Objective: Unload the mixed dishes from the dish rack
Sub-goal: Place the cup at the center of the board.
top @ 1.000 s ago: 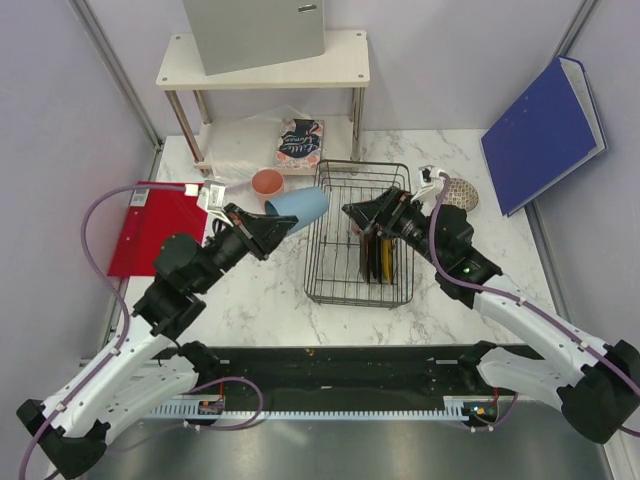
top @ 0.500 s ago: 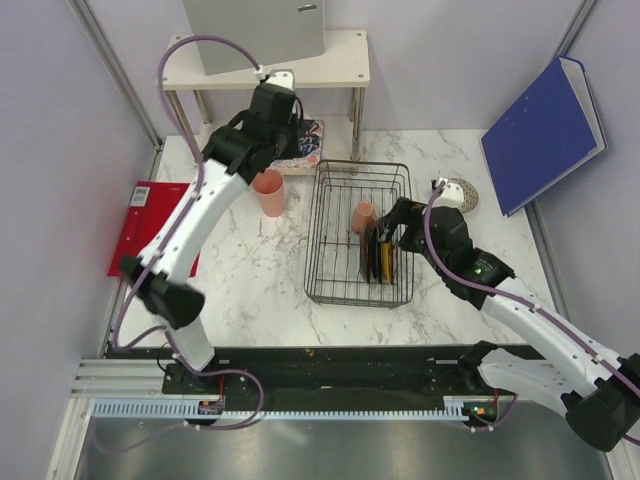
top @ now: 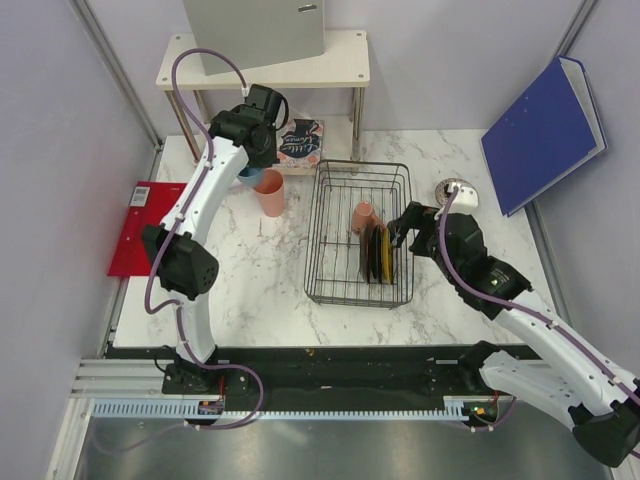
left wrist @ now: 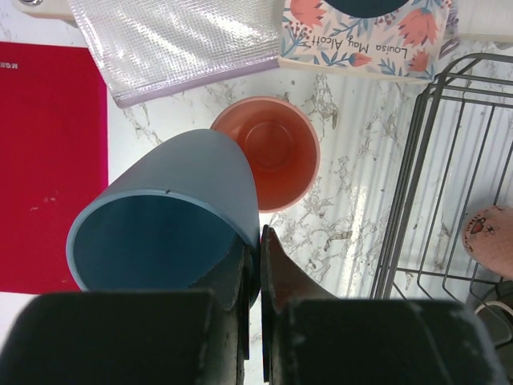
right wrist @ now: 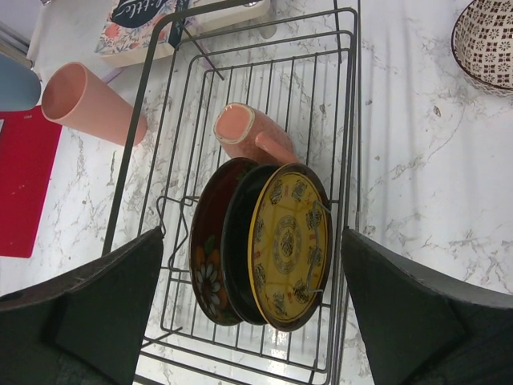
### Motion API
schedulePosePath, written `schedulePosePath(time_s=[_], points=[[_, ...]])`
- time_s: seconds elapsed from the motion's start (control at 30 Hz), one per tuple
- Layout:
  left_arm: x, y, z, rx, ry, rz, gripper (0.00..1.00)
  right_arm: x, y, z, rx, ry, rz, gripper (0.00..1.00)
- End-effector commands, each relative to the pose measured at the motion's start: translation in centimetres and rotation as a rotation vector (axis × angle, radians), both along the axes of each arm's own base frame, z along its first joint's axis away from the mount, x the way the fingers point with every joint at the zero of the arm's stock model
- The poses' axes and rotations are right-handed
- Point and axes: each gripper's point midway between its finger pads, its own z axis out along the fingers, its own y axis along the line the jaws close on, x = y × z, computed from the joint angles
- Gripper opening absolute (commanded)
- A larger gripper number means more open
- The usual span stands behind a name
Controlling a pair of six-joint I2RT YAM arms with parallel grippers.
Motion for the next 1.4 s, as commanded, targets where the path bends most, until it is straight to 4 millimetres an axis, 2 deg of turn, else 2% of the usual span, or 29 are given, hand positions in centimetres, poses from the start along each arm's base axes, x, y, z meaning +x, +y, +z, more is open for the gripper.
schedulePosePath(time_s=[0.0, 0.27, 0.43, 0.6, 0.67, 0.7, 0.77, 0.8, 0.9, 1.03, 1.13, 1.17, 1.2, 1.23, 1.27, 1.3, 1.33, 1.37], points=[[0.6, -0.7, 1.3, -0.019, -0.039, -0.040, 0.02, 0.1, 0.0, -0.5, -0.015, 0.013, 0.003, 0.98], [1.1, -1.9, 0.6, -0.070, -0.047, -0.064, 0.02, 0.0, 0.6, -2.5, -0.012, 0.056, 0.020, 0.98], [1.1, -3.2, -1.2, -0.113, -0.012, -0.099, 0.02, 0.2, 1.0, -3.3, -0.019, 0.074, 0.029, 0.98], [1.2, -3.3, -2.7, -0.105, 0.016, -0.111, 0.02, 0.4, 1.0, -3.4, -0.027, 0.076, 0.030, 0.98], [1.3, -3.2, -2.3, -0.101, 0.002, -0.112, 0.12, 0.4, 1.0, -3.4, -0.029, 0.074, 0.026, 0.98], [1.4, -3.1, -1.7, -0.096, -0.015, -0.108, 0.23, 0.4, 1.0, -3.4, -0.029, 0.074, 0.030, 0.98], [1.7, -2.8, 0.2, -0.100, -0.067, -0.101, 0.31, 0.4, 1.1, -3.3, -0.028, 0.071, 0.032, 0.98], [1.8, -2.5, 1.0, -0.090, -0.090, -0.093, 0.41, 0.5, 1.1, -3.2, -0.024, 0.070, 0.031, 0.98], [1.8, -2.0, 4.3, -0.096, -0.173, -0.075, 0.55, 0.6, 1.3, -3.3, -0.022, 0.071, 0.035, 0.98], [1.3, -1.6, 8.5, -0.134, -0.279, -0.051, 0.61, 0.6, 1.3, -3.4, -0.024, 0.073, 0.035, 0.98], [-0.1, -2.3, 11.9, -0.195, -0.366, -0.067, 0.61, 0.7, 1.2, -3.5, -0.030, 0.070, 0.029, 0.98], [-0.8, -3.4, 11.5, -0.204, -0.363, -0.092, 0.62, 0.8, 1.1, -3.6, -0.042, 0.070, 0.031, 0.98], [-2.2, -4.1, 13.4, -0.239, -0.406, -0.130, 0.62, 0.8, 1.0, -3.6, -0.051, 0.067, 0.030, 0.98], [-2.5, -5.4, 14.3, -0.269, -0.449, -0.167, 0.63, 0.9, 0.9, -3.5, -0.058, 0.063, 0.025, 0.98], [-3.9, -7.6, 12.5, -0.268, -0.413, -0.233, 0.63, 1.0, 0.8, -3.4, -0.074, 0.058, 0.027, 0.98], [-5.5, -8.3, 13.6, -0.287, -0.442, -0.266, 0.67, 1.1, 0.8, -3.0, -0.077, 0.048, 0.029, 0.98], [-6.0, -9.5, 13.7, -0.303, -0.468, -0.298, 0.67, 1.2, 0.8, -2.8, -0.084, 0.043, 0.028, 0.98], [-7.6, -11.4, 11.5, -0.293, -0.426, -0.357, 0.68, 1.3, 0.7, -2.7, -0.094, 0.038, 0.026, 0.98]])
